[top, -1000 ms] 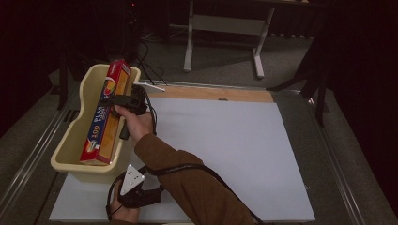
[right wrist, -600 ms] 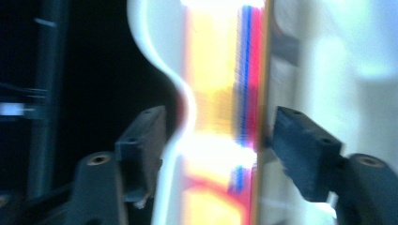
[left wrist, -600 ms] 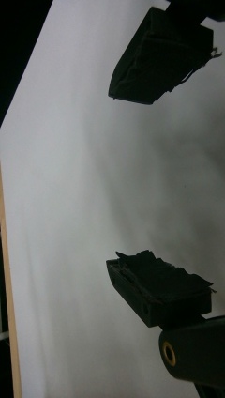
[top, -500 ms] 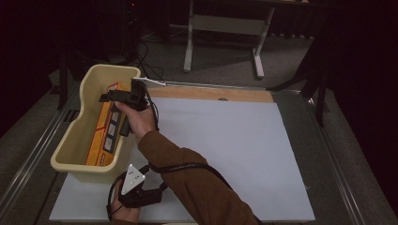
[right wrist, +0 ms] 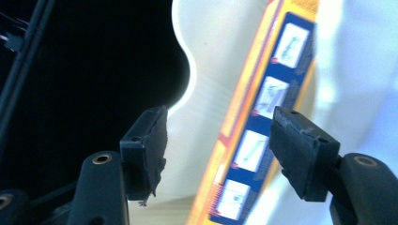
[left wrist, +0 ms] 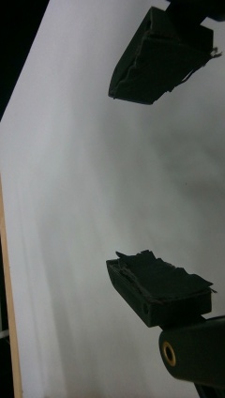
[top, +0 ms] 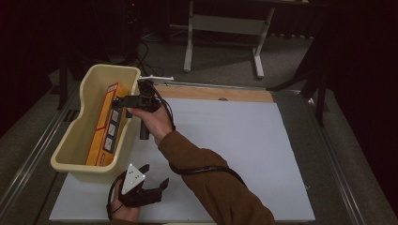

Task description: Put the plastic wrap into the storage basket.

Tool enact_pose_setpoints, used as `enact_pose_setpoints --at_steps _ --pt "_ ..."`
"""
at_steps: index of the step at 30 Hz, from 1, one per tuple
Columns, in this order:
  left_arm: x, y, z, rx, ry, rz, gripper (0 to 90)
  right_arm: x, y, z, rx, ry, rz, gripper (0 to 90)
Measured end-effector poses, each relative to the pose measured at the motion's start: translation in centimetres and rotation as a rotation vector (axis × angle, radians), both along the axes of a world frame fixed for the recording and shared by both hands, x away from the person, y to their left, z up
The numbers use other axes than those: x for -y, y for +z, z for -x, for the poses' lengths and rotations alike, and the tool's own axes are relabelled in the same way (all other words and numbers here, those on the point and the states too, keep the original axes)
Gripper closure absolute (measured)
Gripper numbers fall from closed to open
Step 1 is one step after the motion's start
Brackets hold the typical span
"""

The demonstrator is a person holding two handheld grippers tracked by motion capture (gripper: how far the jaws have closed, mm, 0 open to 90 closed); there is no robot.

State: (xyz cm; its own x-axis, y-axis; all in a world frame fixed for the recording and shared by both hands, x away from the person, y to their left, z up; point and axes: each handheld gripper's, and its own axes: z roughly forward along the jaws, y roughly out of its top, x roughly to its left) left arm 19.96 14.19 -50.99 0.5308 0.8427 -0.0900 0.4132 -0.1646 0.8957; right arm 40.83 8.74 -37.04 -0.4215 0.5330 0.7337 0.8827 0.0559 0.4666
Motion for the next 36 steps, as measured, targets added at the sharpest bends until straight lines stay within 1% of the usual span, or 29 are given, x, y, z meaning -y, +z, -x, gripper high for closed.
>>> enact_pose_setpoints --at_steps 1,4,5,7,9,11,14,17,18,20,21,22,23,24,25,27,29,30,31,33,36 --pt "0.0 0.0 0.0 0.0 -0.001 -0.002 16.1 0.3 0.0 0.1 0.012 0.002 0.008 36.6" --pt "0.2 0.0 0.0 0.0 -0.005 -0.01 16.1 1.2 -0.2 0.5 0.061 0.038 0.052 36.1" --pt "0.2 0.0 0.0 -0.002 -0.005 -0.009 16.1 1.5 -0.2 0.6 0.082 0.053 0.069 35.6" --pt "0.3 0.0 0.0 0.0 -0.005 -0.011 16.1 2.1 -0.3 0.8 0.134 0.066 0.094 33.3" --pt "0.3 0.0 0.0 0.002 -0.007 -0.015 16.0 2.6 -0.5 0.8 0.17 0.092 0.118 31.7" --pt "0.4 0.0 0.0 0.001 -0.008 -0.014 16.0 3.2 -0.7 0.8 0.216 0.111 0.153 29.9" --pt "0.4 0.0 0.0 0.001 -0.009 -0.016 16.1 4.0 -1.2 1.0 0.306 0.166 0.203 28.0" --pt "0.4 0.0 0.0 0.002 -0.01 -0.017 16.1 4.9 -1.7 1.2 0.421 0.217 0.268 26.8" --pt "0.4 0.0 0.0 0.002 -0.01 -0.017 16.0 5.3 -1.9 1.2 0.448 0.232 0.286 26.6" --pt "0.4 0.0 0.0 0.003 -0.01 -0.018 16.0 6.0 -2.4 1.3 0.483 0.249 0.318 26.4" --pt "0.4 0.0 0.0 0.003 -0.01 -0.019 16.1 6.4 -2.7 1.3 0.499 0.258 0.327 26.4" --pt "0.4 0.1 0.0 0.003 -0.01 -0.021 16.1 6.8 -3.0 1.3 0.512 0.267 0.333 26.3" --pt "0.4 0.1 0.0 0.003 -0.01 -0.021 16.1 6.8 -3.0 1.3 0.512 0.267 0.333 26.3" --pt "0.4 0.1 0.1 0.005 -0.008 -0.017 16.1 7.3 -3.3 1.3 0.526 0.279 0.344 26.3" --pt "0.4 0.1 0.1 0.005 -0.008 -0.017 16.1 8.2 -4.0 1.4 0.565 0.314 0.347 26.3" --pt "0.4 0.1 0.1 0.004 -0.008 -0.018 16.0 9.4 -4.6 1.4 0.577 0.336 0.352 26.0" --pt "0.4 0.1 0.1 0.004 -0.009 -0.019 16.1 10.4 -5.1 1.4 0.586 0.355 0.345 25.5" --pt "0.4 0.1 0.1 0.005 -0.009 -0.018 16.1 11.2 -5.4 1.4 0.599 0.367 0.35 25.0" --pt "0.4 0.1 0.1 0.004 -0.01 -0.02 16.1 11.8 -5.7 1.4 0.61 0.373 0.356 24.8" --pt "0.5 0.1 0.1 0.005 -0.011 -0.019 16.0 12.8 -6.0 1.4 0.616 0.372 0.376 21.9" --pt "0.5 0.1 0.0 0.006 -0.011 -0.021 16.1 14.4 -6.4 1.8 0.646 0.36 0.392 17.0"
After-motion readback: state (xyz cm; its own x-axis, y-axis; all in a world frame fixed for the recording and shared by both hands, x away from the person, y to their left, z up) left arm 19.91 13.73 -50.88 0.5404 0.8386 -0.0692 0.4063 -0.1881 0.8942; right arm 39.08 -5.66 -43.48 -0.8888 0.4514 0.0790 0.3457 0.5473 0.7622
